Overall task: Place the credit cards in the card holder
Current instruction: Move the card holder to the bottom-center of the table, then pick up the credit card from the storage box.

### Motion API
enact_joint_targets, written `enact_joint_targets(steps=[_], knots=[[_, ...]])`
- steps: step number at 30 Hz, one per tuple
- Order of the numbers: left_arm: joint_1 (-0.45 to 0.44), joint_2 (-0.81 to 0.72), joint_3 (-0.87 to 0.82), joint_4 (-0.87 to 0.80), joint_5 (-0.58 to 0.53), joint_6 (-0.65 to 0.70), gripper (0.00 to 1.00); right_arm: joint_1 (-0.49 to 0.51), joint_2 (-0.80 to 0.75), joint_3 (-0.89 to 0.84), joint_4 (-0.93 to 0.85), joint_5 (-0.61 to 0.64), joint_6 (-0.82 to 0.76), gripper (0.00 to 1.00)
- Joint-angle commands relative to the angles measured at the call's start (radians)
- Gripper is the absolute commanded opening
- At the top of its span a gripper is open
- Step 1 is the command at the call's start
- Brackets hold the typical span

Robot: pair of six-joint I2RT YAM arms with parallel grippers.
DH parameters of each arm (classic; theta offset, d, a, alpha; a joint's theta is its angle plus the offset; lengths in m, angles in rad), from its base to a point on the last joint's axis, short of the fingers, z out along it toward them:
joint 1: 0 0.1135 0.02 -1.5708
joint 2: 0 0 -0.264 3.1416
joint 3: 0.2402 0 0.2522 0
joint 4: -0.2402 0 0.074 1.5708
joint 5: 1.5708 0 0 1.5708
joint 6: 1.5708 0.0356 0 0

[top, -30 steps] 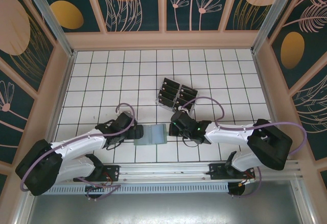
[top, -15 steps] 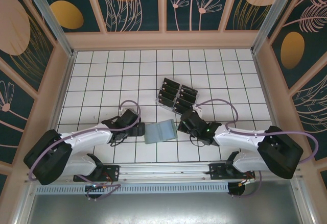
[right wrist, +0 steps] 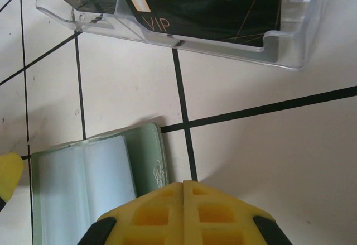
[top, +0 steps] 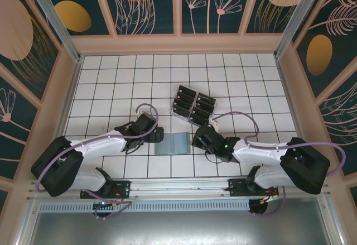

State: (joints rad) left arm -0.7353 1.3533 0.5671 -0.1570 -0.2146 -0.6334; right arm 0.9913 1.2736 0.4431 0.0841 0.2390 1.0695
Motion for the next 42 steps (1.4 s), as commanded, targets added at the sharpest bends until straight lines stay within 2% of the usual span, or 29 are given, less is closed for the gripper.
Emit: enact_joint_targets(steps=[1,5,8,10,12,15,18,21,24,31,42], knots=[[0.002,0.012,0.022,0.011,-0.003,0.021,0.98,0.009,0.029,0.017,0.034,0.01,0.02,0.0],[0.003,0.0,0.025,0.005,-0.016,0.023,0.98,0.01,0.017,0.037,0.013,0.005,-0.011,0.02],[0.003,-0.02,0.03,-0.002,-0.03,0.017,0.99,0.005,-0.034,0.069,-0.046,-0.002,-0.065,0.32],[0.003,-0.035,0.036,-0.008,-0.044,0.011,0.98,-0.007,-0.071,0.108,-0.106,-0.017,-0.116,0.41],[0.005,-0.049,0.039,-0.01,-0.059,0.005,0.98,-0.027,-0.101,0.155,-0.17,-0.039,-0.181,0.45],[0.013,-0.074,0.042,-0.009,-0.086,-0.008,0.99,-0.086,-0.131,0.236,-0.261,-0.097,-0.313,0.47],[0.046,-0.096,0.043,-0.003,-0.087,-0.014,0.99,-0.192,-0.119,0.315,-0.342,-0.193,-0.478,0.49],[0.115,-0.122,0.04,0.009,-0.042,-0.006,0.98,-0.281,-0.072,0.391,-0.415,-0.25,-0.645,0.49],[0.172,-0.145,0.044,0.01,-0.015,0.01,0.99,-0.313,-0.002,0.465,-0.483,-0.251,-0.783,0.48],[0.214,-0.139,0.065,0.008,0.006,0.031,0.98,-0.302,0.13,0.568,-0.561,-0.194,-0.944,0.44],[0.234,-0.137,0.044,0.03,0.026,0.028,0.99,-0.207,0.3,0.634,-0.6,-0.004,-1.021,0.42]])
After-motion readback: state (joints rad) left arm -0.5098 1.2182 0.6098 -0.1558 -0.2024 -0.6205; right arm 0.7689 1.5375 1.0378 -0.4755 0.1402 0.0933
